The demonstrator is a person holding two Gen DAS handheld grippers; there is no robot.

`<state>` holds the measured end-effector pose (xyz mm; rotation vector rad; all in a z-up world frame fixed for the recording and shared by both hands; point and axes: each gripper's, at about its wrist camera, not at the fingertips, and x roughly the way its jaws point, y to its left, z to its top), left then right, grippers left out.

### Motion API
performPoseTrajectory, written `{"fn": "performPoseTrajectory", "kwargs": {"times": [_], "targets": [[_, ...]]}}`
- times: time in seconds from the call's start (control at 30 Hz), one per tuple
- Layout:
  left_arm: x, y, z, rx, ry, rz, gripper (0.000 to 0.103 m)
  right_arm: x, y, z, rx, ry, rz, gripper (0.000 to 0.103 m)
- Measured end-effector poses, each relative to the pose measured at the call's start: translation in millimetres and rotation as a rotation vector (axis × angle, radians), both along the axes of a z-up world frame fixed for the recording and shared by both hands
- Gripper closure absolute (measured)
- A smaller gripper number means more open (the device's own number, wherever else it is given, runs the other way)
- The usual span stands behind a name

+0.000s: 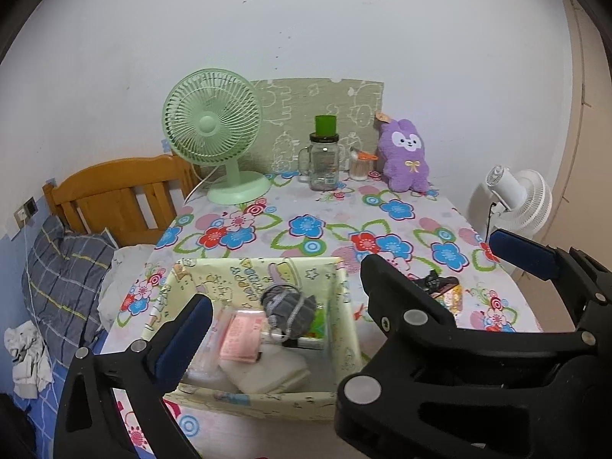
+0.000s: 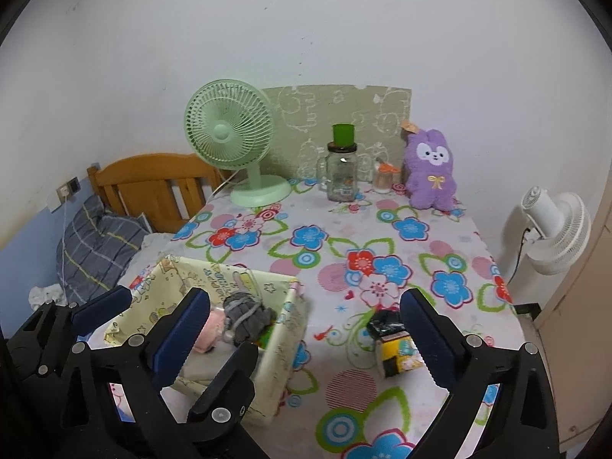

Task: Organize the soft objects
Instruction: 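Withdraw both tools from the box toward the yellow cartoon package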

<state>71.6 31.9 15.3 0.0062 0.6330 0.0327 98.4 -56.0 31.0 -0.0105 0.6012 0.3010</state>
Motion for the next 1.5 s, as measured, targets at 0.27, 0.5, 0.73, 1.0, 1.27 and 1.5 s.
{"fn": "performPoseTrajectory", "kwargs": {"times": [0.27, 0.5, 0.73, 1.0, 1.27, 1.5], "targets": [[-4, -25, 0, -0.015, -0.011, -0.017, 0.0, -6, -26, 0, -0.002, 0.004, -0.038, 0.001], [-4, -46, -1, -0.011, -0.016, -0.053, 0.0, -11, -47, 0, -0.015, -0.017, -0.074, 0.001], [-2, -65, -6, -0.013, -0.017, -0.084, 0.0, -16, -66, -2, -0.042, -0.05, -0.101, 0.001], [2, -85, -17, -0.025, -0.009, -0.115, 0.0, -11, -86, -14, -0.025, -0.016, -0.104, 0.001], [8, -100, -37, -0.031, 0.013, -0.12, 0.0, -7, -104, -37, 0.005, 0.019, -0.119, 0.001], [16, -115, -60, -0.023, 0.061, -0.142, 0.0, -5, -117, -58, -0.028, 0.009, -0.143, 0.001]]}}
